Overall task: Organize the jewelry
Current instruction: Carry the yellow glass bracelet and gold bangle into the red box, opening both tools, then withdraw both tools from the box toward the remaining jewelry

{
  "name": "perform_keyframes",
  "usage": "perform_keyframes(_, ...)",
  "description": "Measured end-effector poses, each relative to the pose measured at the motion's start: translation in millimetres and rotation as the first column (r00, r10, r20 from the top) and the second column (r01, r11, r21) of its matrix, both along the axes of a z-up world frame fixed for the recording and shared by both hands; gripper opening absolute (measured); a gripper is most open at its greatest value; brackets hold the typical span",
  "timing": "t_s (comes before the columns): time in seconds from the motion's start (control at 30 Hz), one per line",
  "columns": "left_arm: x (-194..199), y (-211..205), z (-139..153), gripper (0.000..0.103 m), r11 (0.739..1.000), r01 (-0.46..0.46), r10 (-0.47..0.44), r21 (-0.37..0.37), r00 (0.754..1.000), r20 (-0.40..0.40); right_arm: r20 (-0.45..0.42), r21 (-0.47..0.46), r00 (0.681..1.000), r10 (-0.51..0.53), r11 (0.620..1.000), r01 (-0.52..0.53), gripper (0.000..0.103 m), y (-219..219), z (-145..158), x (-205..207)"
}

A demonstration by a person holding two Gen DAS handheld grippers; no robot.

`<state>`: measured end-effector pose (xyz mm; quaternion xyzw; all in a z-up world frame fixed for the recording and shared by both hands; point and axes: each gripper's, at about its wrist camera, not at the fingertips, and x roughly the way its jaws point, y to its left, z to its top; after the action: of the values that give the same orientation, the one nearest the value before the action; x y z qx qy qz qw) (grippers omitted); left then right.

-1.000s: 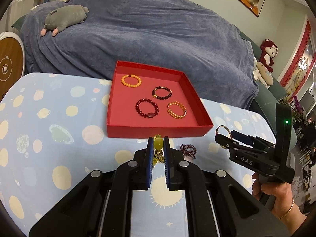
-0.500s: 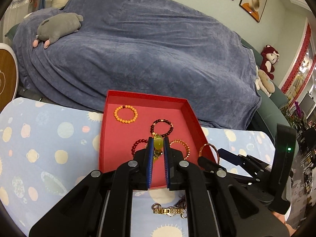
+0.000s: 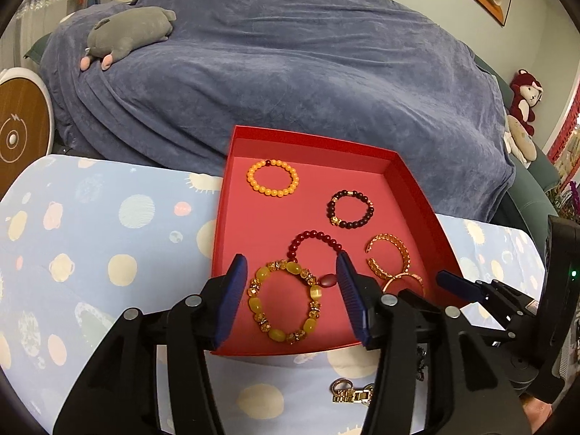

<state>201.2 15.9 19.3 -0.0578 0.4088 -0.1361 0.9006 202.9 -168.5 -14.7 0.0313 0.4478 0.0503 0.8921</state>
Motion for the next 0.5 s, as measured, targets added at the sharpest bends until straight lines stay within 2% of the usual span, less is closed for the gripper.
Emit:
perform_keyframes(0.23, -24, 9, 8, 0.048, 0.998, -0.027, 0.026, 0.059, 0.999, 0.019, 0.020, 0.005, 1.000, 0.002, 1.000, -0.002, 0.060, -7, 17, -27)
perform_keyframes(0.5, -64, 17, 22, 0.049, 0.998, -0.037, 0.036, 0.047, 0.999, 0.033, 0.041, 0.012, 0.999, -0.012, 1.000, 0.012, 0.060, -13, 36, -72)
